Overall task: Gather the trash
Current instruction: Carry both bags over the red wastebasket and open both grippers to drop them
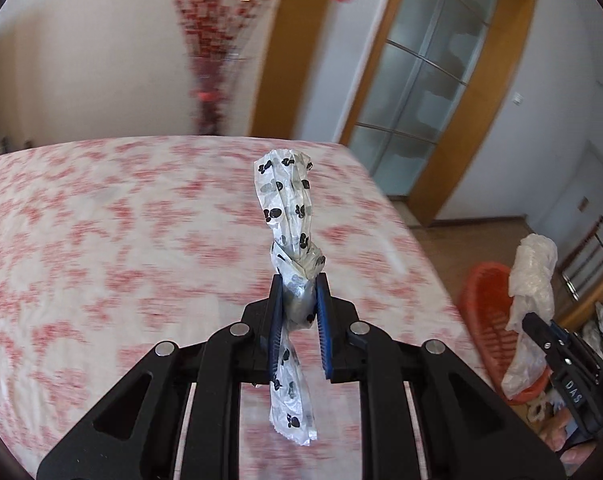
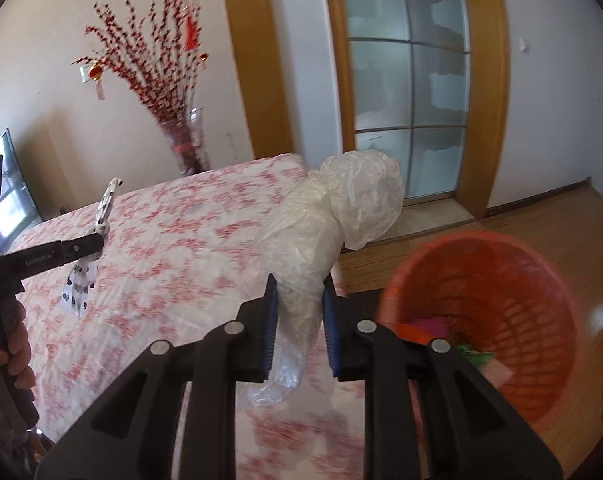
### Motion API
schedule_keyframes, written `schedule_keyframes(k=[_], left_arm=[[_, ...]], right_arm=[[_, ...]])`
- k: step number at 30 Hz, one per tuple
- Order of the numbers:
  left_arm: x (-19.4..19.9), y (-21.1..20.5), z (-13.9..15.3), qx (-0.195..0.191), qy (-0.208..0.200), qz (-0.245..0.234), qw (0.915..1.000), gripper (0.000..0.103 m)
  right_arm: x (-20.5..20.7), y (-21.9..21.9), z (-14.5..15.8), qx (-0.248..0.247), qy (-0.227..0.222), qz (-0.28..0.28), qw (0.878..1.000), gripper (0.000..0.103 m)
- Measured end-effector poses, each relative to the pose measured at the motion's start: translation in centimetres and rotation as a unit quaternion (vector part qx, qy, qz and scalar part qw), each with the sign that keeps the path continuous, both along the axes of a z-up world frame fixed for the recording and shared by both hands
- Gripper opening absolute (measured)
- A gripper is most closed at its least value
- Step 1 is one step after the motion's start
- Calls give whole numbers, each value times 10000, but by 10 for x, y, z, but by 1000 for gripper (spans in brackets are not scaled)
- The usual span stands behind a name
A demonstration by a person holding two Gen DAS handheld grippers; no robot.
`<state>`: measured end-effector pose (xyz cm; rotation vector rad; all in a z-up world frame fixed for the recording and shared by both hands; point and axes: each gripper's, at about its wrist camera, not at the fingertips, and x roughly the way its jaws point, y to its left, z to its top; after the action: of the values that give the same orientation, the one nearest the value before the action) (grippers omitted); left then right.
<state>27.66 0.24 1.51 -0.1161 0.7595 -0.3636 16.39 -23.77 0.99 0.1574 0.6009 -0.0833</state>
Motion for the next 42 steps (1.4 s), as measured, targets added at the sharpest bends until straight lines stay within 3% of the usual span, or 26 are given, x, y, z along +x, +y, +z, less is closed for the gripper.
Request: schedule_keyframes(k=[8,20,34,37,39,42], left_arm=[[-8,-80,-2,-119,63,-753,9971,15],[-27,-185,-15,-242,285,-1685,9850,15],[-44,-254,-35,-146,572,-2335,9706,15],[-43,-261,-40,-116,644,-2308,9708,16],[-40,-262,-45,-115,731,-2269,9711,22],[-36,-259,-49,-137,819,-2170,9726,48]], right_arm=[[-30,-53,-5,-75,-59,-491,9987,21],[-56,-133,-26,196,25,-1316,9911,21],[-63,-172,-46,404,101,-1645,9855,22],[-63,-178,-48,465,83,-1686,9846,26],[-61,-181,-47,482,76,-1711,9840,33],[-64,-184,-48,511,53,-1782,9827,43]])
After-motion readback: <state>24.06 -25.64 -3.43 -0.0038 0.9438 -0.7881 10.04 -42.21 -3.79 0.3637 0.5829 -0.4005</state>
